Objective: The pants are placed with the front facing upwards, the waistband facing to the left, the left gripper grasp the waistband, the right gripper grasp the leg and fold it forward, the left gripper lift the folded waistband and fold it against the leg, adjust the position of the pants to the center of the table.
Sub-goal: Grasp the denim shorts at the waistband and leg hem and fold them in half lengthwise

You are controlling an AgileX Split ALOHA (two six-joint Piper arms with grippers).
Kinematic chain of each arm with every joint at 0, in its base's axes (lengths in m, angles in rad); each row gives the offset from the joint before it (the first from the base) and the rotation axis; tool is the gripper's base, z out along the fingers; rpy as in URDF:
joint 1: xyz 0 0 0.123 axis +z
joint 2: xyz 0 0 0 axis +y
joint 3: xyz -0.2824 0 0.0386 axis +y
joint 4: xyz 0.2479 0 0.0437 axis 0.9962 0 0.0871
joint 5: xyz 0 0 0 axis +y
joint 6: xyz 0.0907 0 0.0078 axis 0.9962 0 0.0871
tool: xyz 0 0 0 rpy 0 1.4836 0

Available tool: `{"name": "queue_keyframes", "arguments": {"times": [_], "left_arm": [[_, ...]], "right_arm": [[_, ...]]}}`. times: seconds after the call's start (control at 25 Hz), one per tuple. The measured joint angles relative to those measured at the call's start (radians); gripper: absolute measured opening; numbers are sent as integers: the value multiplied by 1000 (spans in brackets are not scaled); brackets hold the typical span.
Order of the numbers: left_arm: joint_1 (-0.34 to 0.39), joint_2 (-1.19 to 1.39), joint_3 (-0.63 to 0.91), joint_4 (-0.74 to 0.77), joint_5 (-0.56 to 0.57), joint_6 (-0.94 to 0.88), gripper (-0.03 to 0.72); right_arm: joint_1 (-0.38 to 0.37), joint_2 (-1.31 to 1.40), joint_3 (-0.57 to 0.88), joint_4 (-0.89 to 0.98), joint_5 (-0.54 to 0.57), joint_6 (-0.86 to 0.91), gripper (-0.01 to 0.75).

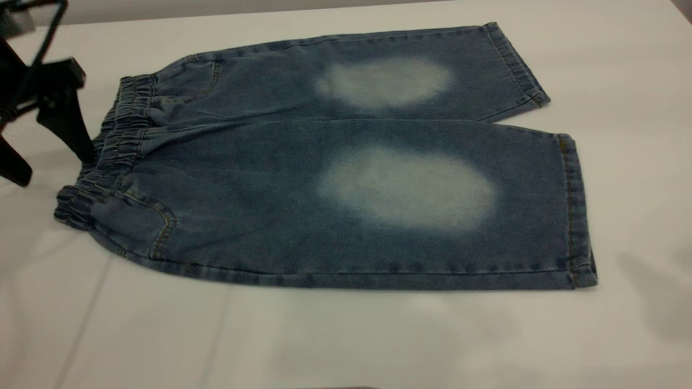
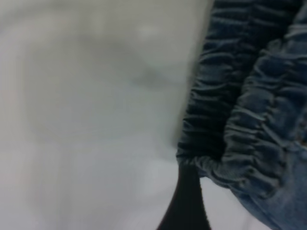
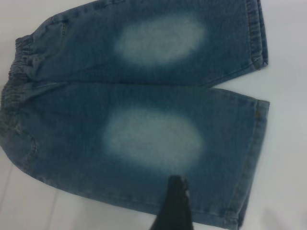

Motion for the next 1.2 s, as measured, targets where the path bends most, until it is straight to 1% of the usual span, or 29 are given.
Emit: {"name": "queue_keyframes", "arguments": {"times": [0.28,0.48,0.56,0.84,1.08,1.12,1.2], "left_arm": [[0,23,0,16,7,1,552],[0,49,-1,76,65,1,552],[0,65,-1,89,56,1,552],[0,126,-1,91,-28,1,552],[0,154,-9,80,-37,1,551],[0,155,-11,77,-37,1,545],[0,156,-10,69,-37,1,502]], "right_arm": [[0,0,0,0,0,-3,561],[0,0,0,0,0,-3,561],[0,0,0,0,0,-3,561],[0,0,0,-10,-1,-3,561],[0,0,0,-11,-1,-3,561],[0,0,0,-11,-1,-3,561],[0,0,0,-11,-1,-3,561]]}}
